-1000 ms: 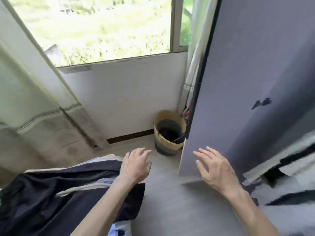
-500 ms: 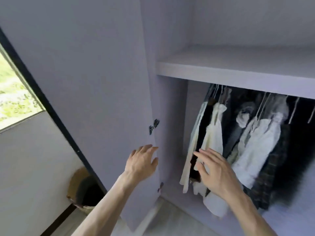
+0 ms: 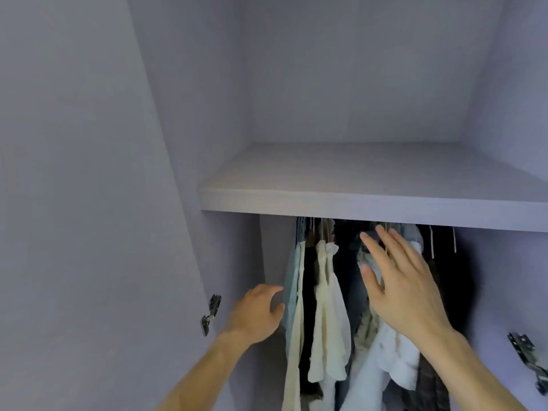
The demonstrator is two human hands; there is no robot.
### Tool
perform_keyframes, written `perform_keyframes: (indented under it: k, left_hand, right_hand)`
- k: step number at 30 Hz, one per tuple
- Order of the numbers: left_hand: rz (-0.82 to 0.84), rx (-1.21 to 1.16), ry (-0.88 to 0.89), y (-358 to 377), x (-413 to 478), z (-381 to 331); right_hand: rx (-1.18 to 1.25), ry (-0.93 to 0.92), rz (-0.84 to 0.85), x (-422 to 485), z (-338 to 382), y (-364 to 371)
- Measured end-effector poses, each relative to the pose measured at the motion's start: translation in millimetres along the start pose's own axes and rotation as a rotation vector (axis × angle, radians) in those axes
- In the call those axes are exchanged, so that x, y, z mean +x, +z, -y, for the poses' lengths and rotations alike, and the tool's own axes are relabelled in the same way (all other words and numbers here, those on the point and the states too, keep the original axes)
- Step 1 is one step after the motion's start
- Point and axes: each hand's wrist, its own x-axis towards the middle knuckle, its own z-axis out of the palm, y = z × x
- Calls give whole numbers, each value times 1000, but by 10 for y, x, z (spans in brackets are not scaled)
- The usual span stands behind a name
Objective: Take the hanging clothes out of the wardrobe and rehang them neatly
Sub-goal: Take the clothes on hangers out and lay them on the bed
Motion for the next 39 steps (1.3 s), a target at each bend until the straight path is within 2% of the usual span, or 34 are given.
perform_keyframes:
  k: [7, 16, 22, 27, 29, 31, 35, 39]
  left_hand:
    - [47, -269, -86, 128, 700, -167]
    - [-36, -521, -281, 393, 1461, -309]
    - [-55, -609, -326, 530, 1711, -417]
    - [149, -617, -293, 403, 1749, -456]
    - [179, -616, -276, 322, 1743, -532]
    - [104, -603, -300, 259, 1731, -603]
    - [-125, -741, -446, 199, 1694, -649]
    - [-220, -759, -376, 151, 1628, -686]
  right_hand:
    - [-302, 85, -172, 850, -350, 379]
    - [-332, -11, -578, 1095, -638, 1014]
    - [-310, -56, -641, 1145, -679, 1083]
    - [-299, -66, -654, 1151, -671, 1082]
    - [-286, -68, -650, 1163, -678, 1073]
    - [-273, -69, -647, 1164, -683, 1069]
    - [-253, -70, -651, 1148, -670, 1042]
    - [-236, -60, -620, 1141, -663, 1015]
